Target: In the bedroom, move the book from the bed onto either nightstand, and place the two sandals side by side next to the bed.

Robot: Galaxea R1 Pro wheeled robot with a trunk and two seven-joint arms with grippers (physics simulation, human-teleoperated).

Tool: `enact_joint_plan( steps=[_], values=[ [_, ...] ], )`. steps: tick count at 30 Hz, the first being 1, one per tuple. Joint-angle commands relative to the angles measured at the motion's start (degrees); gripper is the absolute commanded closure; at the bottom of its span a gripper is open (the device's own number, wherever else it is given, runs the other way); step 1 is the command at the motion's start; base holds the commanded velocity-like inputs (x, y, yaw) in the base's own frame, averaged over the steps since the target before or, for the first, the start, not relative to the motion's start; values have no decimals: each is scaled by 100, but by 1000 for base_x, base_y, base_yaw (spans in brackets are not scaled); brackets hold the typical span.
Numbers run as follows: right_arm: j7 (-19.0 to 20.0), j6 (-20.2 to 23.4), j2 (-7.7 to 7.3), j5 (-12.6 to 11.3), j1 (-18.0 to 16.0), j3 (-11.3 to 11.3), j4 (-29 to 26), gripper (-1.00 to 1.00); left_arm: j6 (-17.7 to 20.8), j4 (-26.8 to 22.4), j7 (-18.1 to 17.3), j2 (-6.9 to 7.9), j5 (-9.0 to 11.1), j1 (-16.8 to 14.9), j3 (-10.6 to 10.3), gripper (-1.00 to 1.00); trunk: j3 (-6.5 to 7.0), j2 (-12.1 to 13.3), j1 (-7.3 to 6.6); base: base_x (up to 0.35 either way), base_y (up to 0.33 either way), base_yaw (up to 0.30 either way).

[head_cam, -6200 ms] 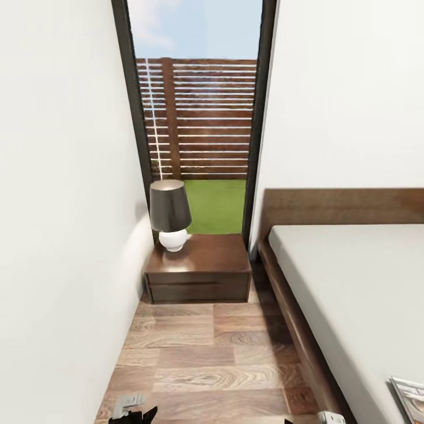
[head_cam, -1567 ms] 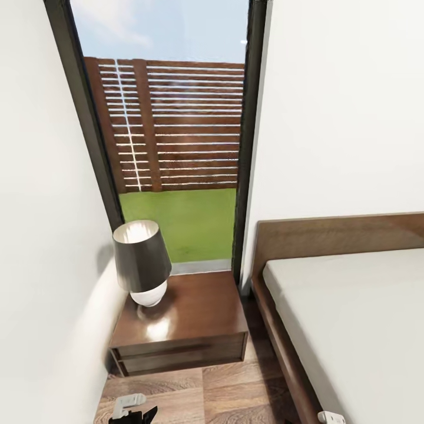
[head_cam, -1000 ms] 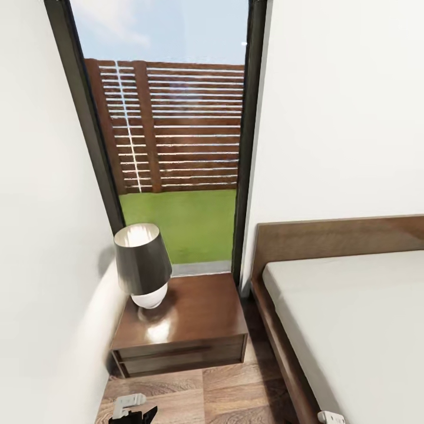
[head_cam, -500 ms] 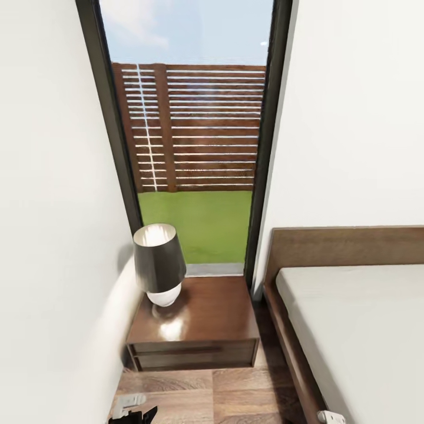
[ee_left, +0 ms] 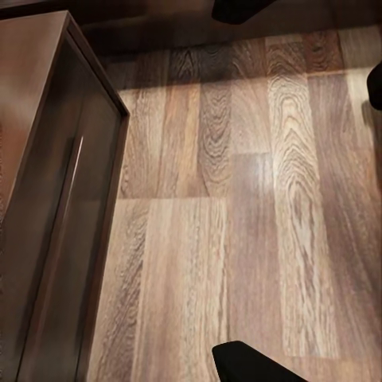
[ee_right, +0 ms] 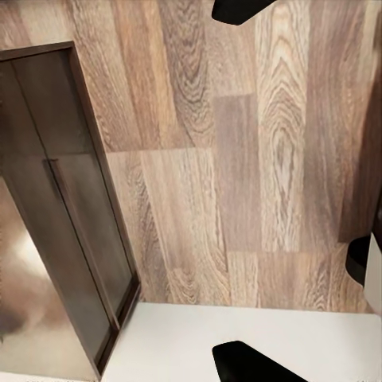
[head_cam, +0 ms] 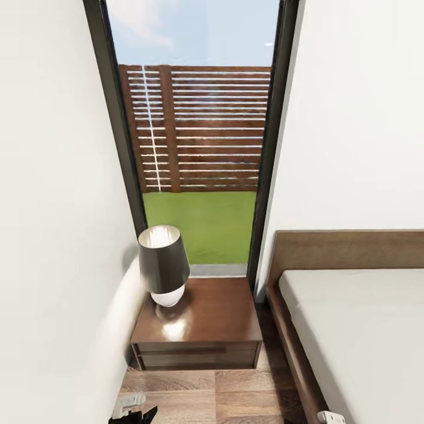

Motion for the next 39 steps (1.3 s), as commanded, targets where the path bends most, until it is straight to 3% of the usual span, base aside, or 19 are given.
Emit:
enact_joint_plan(
  steps=[1, 39],
  values=[
    [31, -2, 0, -25, -5, -14, 8, -100, -28, 6, -10, 2, -61, -4, 48, -100, 11, 37, -22, 0, 0, 0],
    [31, -2, 0, -30, -5, -14, 8, -100, -28, 6, -10, 2, -61, -4, 48, -100, 694, 1561, -857, 0, 0, 0]
  ],
)
